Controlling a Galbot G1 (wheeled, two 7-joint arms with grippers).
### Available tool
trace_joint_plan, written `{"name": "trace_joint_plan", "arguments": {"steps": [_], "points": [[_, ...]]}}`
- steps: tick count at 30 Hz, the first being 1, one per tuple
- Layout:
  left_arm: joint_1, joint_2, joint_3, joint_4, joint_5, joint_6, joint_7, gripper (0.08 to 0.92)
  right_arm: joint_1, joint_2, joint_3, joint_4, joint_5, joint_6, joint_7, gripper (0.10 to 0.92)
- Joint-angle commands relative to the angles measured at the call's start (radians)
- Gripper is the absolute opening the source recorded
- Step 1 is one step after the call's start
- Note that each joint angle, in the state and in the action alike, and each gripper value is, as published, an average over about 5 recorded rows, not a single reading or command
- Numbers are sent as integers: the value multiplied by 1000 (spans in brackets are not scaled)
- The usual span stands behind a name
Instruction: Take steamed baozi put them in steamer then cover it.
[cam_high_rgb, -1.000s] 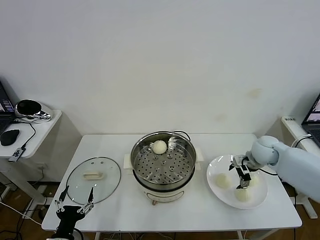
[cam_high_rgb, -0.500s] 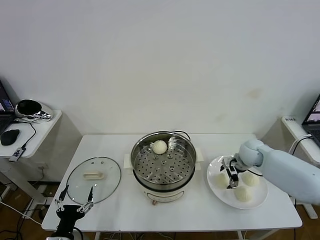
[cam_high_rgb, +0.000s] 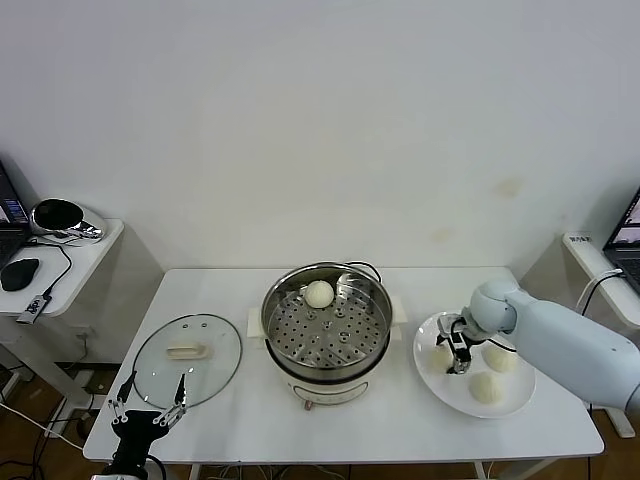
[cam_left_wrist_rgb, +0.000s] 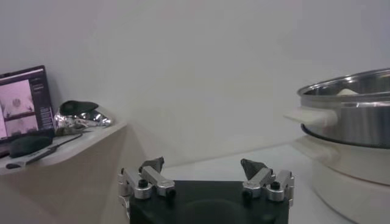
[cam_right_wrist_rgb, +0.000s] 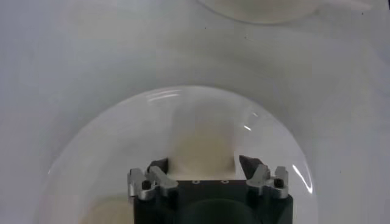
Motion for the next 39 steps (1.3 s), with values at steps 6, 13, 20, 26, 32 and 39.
{"name": "trace_joint_plan", "arguments": {"steps": [6,13,20,26,32,39], "points": [[-1,2,3,0,-1,0,0,823,195,-130,-45,122,112,-33,-35,582],[-15,7,15,2,-8,5,1,823,550,-171,-237,223,319,-82,-48,599],[-25,14,24,3,-10,11,2,823,908,-20,-509,340,583,-218,17,602],[-29,24,16,7,-19,11,2,823,913,189,-547,298,747,-314,98,602],[-36,20,7,22,-21,4,1,823,802,386,-532,223,839,-418,172,602],[-49,19,-7,34,-22,2,0,823,702,537,-525,120,863,-471,210,602]]}}
